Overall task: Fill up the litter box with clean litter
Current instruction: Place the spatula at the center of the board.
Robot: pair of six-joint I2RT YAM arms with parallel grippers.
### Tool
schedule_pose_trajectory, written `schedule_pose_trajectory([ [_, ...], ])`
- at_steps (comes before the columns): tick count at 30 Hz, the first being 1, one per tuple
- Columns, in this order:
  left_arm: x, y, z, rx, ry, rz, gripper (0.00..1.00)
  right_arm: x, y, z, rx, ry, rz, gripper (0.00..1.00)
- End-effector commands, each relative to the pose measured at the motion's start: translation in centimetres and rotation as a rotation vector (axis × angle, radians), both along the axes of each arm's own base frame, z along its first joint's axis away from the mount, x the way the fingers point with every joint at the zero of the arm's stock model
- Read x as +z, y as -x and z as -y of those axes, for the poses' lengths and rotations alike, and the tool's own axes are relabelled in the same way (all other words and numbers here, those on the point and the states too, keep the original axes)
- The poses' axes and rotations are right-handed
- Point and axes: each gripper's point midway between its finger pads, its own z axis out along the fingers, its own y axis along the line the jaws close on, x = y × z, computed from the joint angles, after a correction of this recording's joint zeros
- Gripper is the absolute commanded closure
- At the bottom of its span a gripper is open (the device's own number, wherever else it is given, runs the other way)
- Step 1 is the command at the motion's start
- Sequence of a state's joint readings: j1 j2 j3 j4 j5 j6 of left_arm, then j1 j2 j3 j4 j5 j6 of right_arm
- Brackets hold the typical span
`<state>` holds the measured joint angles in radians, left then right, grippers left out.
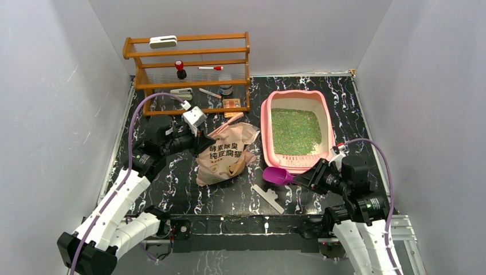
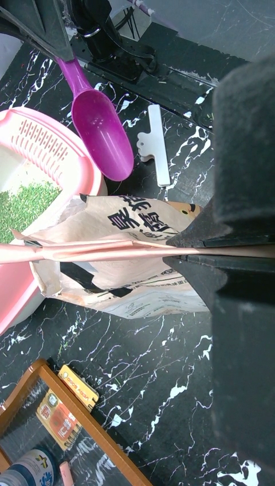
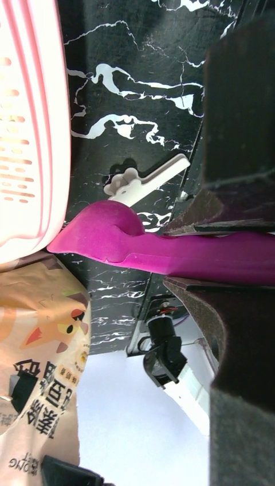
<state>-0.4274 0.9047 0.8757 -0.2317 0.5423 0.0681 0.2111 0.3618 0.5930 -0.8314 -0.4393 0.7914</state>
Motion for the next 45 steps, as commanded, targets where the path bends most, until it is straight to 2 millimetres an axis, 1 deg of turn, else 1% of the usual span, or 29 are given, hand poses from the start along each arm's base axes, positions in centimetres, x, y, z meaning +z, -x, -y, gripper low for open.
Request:
schedule_pose_trajectory([
  [1, 1.0, 0.9, 0.3, -0.035, 0.029, 0.037, 1.00, -0.3, -1.9, 1.4, -0.136, 0.016, 0.074, 1.00],
  [3, 0.9, 0.9, 0.2, -0.035, 0.028, 0.037, 1.00, -0.8, -1.9, 1.2, -0.138, -0.004, 0.075, 1.00],
  [7, 1.2, 0.8, 0.2, -0.032, 0.027, 0.048, 1.00, -0.6, -2.0, 0.6, -0.101, -0.023, 0.087, 1.00],
  [11, 1.0, 0.8, 0.3, -0.033, 0.027, 0.036, 1.00, -2.0, -2.0, 0.5, -0.086, -0.003, 0.033, 1.00],
  [16, 0.6, 0.8, 0.4, -0.037, 0.026, 0.021, 1.00, -3.6, -2.4, 0.4, -0.094, -0.007, 0.029, 1.00],
  [19, 0.5, 0.9, 0.4, -0.040, 0.026, 0.015, 1.00, -4.0, -2.8, 0.4, -0.128, -0.036, 0.047, 0.99],
  [20, 0.5, 0.9, 0.4, -0.041, 0.027, 0.014, 1.00, -4.1, -3.1, 0.5, -0.142, -0.046, 0.059, 0.97],
  [23, 0.5, 1.1, 0.4, -0.044, 0.029, 0.010, 1.00, -4.4, -3.5, 0.7, -0.194, -0.084, 0.076, 0.88],
  [24, 0.4, 1.0, 0.4, -0.043, 0.028, 0.011, 1.00, -5.0, -3.5, 0.7, -0.203, -0.095, 0.069, 0.85],
  [27, 0.5, 1.0, 0.4, -0.041, 0.026, 0.010, 1.00, -5.4, -3.3, 0.5, -0.221, -0.131, 0.038, 0.75],
  [31, 0.4, 0.9, 0.5, -0.046, 0.026, 0.003, 1.00, -5.5, -2.9, 1.0, -0.246, -0.111, 0.011, 0.72],
  [34, 0.4, 0.8, 0.6, -0.050, 0.026, -0.003, 1.00, -5.2, -2.6, 1.7, -0.276, -0.075, -0.005, 0.55],
  [37, 0.4, 0.7, 0.7, -0.051, 0.026, -0.002, 1.00, -5.0, -2.5, 1.7, -0.266, -0.062, -0.010, 0.54],
  [39, 0.5, 0.6, 0.7, -0.053, 0.023, 0.002, 1.00, -5.3, -2.3, 1.5, -0.255, -0.059, -0.041, 0.53],
  [41, 0.5, 0.6, 0.7, -0.053, 0.022, 0.004, 1.00, -5.6, -2.2, 1.5, -0.255, -0.045, -0.081, 0.48],
  [45, 0.8, 0.7, 0.7, -0.054, 0.024, 0.014, 1.00, -5.8, -2.0, 1.8, -0.241, 0.016, -0.133, 0.42],
])
